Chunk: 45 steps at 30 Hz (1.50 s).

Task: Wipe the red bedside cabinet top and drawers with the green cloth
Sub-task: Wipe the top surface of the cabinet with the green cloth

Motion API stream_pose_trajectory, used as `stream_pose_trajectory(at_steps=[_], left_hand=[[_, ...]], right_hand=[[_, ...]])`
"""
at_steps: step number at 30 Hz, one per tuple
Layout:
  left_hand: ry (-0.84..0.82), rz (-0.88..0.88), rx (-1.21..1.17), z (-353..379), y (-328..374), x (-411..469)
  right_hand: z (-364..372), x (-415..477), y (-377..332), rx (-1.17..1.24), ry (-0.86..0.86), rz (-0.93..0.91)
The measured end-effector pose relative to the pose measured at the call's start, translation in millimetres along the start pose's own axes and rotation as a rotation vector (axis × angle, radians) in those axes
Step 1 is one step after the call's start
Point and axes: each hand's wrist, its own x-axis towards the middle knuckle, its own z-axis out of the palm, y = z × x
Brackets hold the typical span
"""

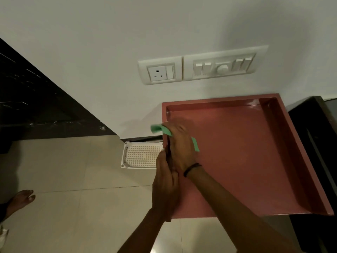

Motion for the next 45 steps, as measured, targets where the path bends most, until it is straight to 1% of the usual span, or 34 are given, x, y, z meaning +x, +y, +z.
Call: stream_pose_trajectory(at_steps=[2, 5, 6, 8, 10, 13, 15, 17, 19, 21, 24, 25, 28, 29, 31, 33, 35, 37, 39, 40, 43, 45], left_hand=[[-0.014, -0.04, 0.069, 5, -1, 1], [-0.02, -0.069, 0.142, 11, -5, 0], [-0.027, -0.068, 0.16, 11, -6, 0], [-0.039, -0.062, 0.181, 12, -9, -1], [-0.067, -0.08, 0.218, 13, -10, 1], [-0.107, -0.092, 0.276, 13, -11, 4], [-0.116, -0.123, 0.234, 11, -10, 4], [-0.127, -0.144, 0.202, 10, -10, 4], [-0.128, -0.12, 0.215, 11, -9, 4], [-0.133, -0.097, 0.238, 14, -12, 4], [-0.16, -0.137, 0.322, 13, -13, 4], [-0.154, -0.084, 0.353, 11, -12, 5], [-0.133, 0.159, 0.492, 15, -14, 10], [-0.111, 0.195, 0.53, 15, -13, 17], [-0.09, 0.211, 0.527, 16, -7, 41], [-0.068, 0.227, 0.525, 19, 0, 68], [-0.078, 0.232, 0.532, 19, 4, 90], [-0.083, 0.249, 0.568, 16, 3, 101], [-0.114, 0.276, 0.594, 12, -1, 103], [-0.124, 0.282, 0.594, 11, -2, 101], [-0.106, 0.283, 0.586, 12, -2, 99], [-0.084, 0.283, 0.563, 14, -1, 100]], right_hand=[[12, 18, 2, -0.09, -0.08, -0.077], [26, 22, 18, -0.288, -0.378, -0.299], [26, 23, 25, -0.331, -0.445, -0.365], [19, 34, 38, -0.425, -0.518, -0.509], [9, 56, 50, -0.489, -0.547, -0.6], [-6, 97, 59, -0.625, -0.52, -0.633], [-12, 116, 61, -0.725, -0.512, -0.664], [-14, 125, 61, -0.761, -0.486, -0.715], [-14, 126, 61, -0.795, -0.454, -0.744], [-19, 125, 65, -0.812, -0.413, -0.695], [-38, 116, 77, -0.797, -0.377, -0.546], [-44, 111, 80, -0.801, -0.358, -0.498], [-36, 102, 76, -0.75, -0.319, -0.345], [-28, 99, 72, -0.731, -0.314, -0.317], [-15, 96, 63, -0.739, -0.329, -0.311], [-16, 97, 61, -0.776, -0.319, -0.349], [-31, 101, 65, -0.843, -0.287, -0.37], [-52, 103, 79, -0.905, -0.339, -0.388], [-81, 99, 99, -0.985, -0.318, -0.393], [-98, 96, 110, -1.004, -0.273, -0.357], [-140, 88, 134, -1.015, -0.169, -0.161], [-136, 92, 132, -1.0, -0.105, -0.108]])
